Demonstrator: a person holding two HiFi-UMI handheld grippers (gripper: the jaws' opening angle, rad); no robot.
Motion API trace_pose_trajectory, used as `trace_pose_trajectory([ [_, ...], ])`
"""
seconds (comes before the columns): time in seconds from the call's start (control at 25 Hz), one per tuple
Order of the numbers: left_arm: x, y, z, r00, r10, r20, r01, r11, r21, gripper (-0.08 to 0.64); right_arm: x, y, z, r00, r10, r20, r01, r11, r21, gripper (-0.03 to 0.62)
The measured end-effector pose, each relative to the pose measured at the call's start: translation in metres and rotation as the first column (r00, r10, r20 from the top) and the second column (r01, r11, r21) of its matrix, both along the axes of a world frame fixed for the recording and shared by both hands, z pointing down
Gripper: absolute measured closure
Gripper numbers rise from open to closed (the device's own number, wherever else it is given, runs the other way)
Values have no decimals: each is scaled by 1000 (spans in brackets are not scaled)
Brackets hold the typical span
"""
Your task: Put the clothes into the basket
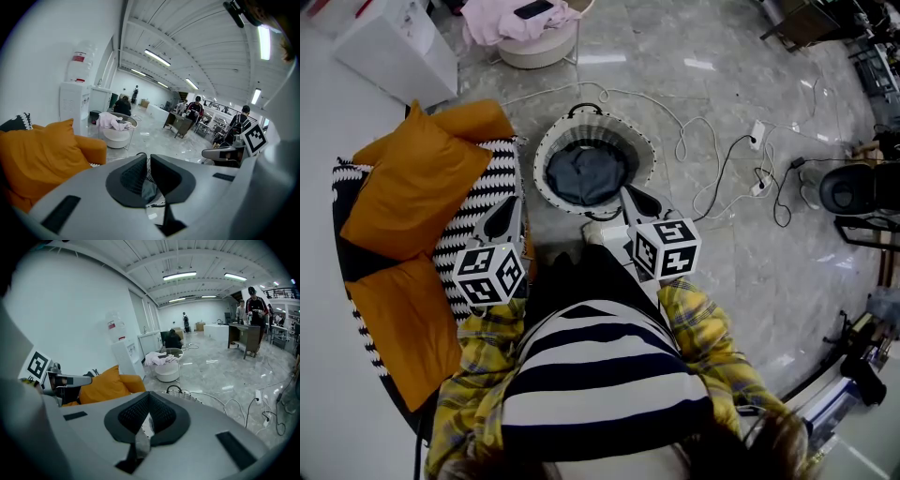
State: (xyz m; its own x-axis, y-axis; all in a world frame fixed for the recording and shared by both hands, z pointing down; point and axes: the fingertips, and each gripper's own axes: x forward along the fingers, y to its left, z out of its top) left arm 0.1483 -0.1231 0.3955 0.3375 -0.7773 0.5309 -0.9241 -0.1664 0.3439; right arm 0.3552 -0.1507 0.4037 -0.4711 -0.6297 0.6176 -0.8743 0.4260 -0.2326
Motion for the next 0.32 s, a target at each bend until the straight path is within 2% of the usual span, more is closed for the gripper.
trace_pose_trajectory([
  [0.32,-4,-2,2,1000,-8,10,8,1000,-1,522,-1,2,2,1000,12,0,-12,1000,-8,566],
])
